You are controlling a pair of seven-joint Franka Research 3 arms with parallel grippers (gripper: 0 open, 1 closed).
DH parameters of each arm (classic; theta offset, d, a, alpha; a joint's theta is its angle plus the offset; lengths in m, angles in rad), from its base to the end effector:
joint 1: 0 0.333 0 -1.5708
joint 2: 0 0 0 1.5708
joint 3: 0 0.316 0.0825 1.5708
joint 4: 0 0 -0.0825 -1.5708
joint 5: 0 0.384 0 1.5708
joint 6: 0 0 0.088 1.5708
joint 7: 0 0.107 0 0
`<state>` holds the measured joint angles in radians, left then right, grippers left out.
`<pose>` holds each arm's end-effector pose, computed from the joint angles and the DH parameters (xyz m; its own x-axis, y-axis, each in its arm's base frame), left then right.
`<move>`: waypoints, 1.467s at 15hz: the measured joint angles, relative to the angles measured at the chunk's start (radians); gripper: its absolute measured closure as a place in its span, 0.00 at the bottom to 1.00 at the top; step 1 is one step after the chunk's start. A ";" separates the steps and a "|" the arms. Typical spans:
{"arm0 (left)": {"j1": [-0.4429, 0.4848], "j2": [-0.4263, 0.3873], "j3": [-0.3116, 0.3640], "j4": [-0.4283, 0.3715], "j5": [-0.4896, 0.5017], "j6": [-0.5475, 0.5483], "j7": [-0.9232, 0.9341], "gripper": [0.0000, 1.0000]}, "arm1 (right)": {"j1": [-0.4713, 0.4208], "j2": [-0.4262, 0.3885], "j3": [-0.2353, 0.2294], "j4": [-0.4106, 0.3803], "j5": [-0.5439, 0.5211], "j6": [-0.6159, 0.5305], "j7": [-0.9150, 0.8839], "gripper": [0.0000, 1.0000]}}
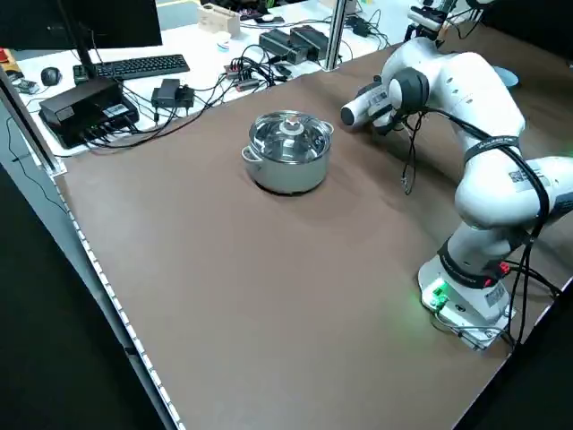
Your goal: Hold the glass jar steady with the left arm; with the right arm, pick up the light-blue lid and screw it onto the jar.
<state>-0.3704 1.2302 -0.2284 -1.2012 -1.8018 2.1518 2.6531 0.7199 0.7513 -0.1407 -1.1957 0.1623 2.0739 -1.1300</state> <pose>0.6174 -0.4105 0.0508 -0.1210 -0.1167 0.9858 -0.9890 -0.0706 -0.1298 0.6177 0.4504 0.3518 -0.1177 0.9873 0.1066 0.9895 0.1076 0.0961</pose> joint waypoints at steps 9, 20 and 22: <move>0.000 0.000 0.000 0.000 0.000 0.000 0.001 0.04 | 0.000 0.000 0.000 0.000 0.000 0.000 0.001 0.33; 0.000 0.000 0.000 0.000 0.001 0.000 0.004 0.04 | -0.002 0.000 -0.002 0.000 0.000 0.009 0.003 0.15; 0.000 0.000 0.000 0.000 0.001 0.000 0.004 0.04 | -0.004 0.000 -0.003 0.001 0.000 0.009 0.003 0.14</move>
<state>-0.3705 1.2301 -0.2283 -1.2011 -1.8008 2.1514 2.6572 0.7155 0.7516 -0.1437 -1.1952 0.1623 2.0832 -1.1271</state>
